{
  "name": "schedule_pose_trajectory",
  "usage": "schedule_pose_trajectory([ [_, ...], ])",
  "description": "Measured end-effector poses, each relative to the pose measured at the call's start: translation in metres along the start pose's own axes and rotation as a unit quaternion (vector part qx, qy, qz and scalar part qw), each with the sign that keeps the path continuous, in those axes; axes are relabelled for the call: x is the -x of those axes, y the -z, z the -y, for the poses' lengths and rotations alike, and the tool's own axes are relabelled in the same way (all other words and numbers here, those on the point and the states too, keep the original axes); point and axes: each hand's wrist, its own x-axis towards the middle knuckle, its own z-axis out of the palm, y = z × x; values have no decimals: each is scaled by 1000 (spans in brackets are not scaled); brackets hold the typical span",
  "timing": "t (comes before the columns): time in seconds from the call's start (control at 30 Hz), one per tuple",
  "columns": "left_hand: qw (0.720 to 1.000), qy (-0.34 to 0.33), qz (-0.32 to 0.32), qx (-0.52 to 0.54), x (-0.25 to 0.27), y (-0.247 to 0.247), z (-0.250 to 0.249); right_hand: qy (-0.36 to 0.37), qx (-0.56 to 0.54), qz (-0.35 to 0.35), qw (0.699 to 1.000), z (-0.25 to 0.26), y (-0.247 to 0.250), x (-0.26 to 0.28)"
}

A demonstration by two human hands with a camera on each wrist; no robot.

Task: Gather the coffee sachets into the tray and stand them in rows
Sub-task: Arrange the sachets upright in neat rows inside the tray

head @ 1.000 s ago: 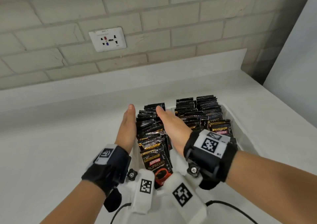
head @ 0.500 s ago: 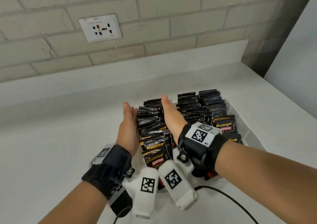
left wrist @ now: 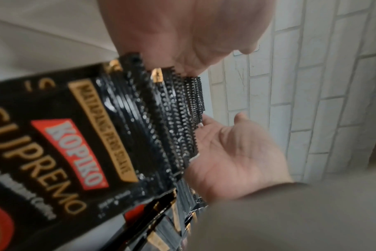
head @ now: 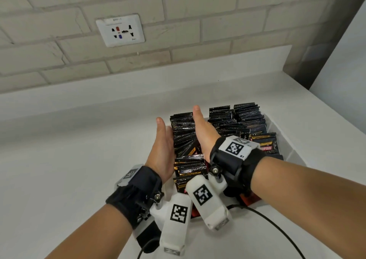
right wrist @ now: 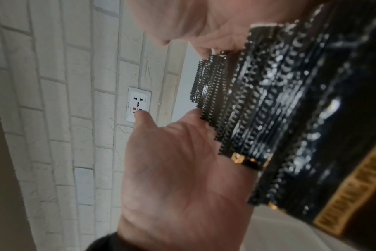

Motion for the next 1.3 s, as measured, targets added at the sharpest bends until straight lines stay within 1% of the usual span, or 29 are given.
schedule_pose_trajectory([
  [0.17, 999, 2, -19, -33, 4, -5, -5, 1, -1, -2, 1000, -1, 1, 0],
  [0.3, 995, -26, -5, -94, 8, -7, -10, 24, -11, 28, 999, 1, 4, 7],
  [0.4, 990, -30, -32, -134, 11, 6, -13, 64, 45, 69, 995, 2, 9, 15],
  [0.47, 981, -38, -31, -185, 21, 14, -12, 107, 133, 75, 982, 6, 19, 22],
  [0.53, 972, -56, -42, -224, 33, 20, -7, 165, 237, 59, 955, 13, 33, 30],
  [0.6, 964, -64, -8, -257, 49, 16, -2, 227, 337, 60, 912, 18, 45, 33],
  [0.63, 959, -66, 9, -274, 52, 17, 4, 237, 387, 72, 888, 20, 50, 34],
  [0.7, 955, -61, 28, -290, 57, 15, 13, 229, 482, 92, 841, 21, 53, 33],
  [0.8, 954, -56, 44, -291, 57, 14, 22, 241, 594, 97, 762, 18, 49, 30],
  [0.83, 951, -56, 50, -298, 56, 12, 25, 247, 616, 98, 741, 17, 46, 28],
  [0.9, 947, -60, 49, -311, 55, 9, 27, 249, 641, 101, 719, 15, 41, 22],
  [0.93, 946, -66, 46, -315, 55, 8, 29, 246, 647, 104, 714, 14, 39, 20],
  [1.0, 942, -81, 45, -321, 54, 5, 32, 239, 647, 109, 716, 12, 35, 15],
  [1.1, 938, -92, 41, -332, 53, 4, 36, 236, 630, 108, 732, 9, 34, 10],
  [1.17, 938, -104, 41, -328, 51, 3, 39, 231, 604, 112, 755, 10, 38, 10],
  [1.3, 931, -134, 35, -337, 48, 3, 43, 222, 527, 105, 814, 15, 46, 12],
])
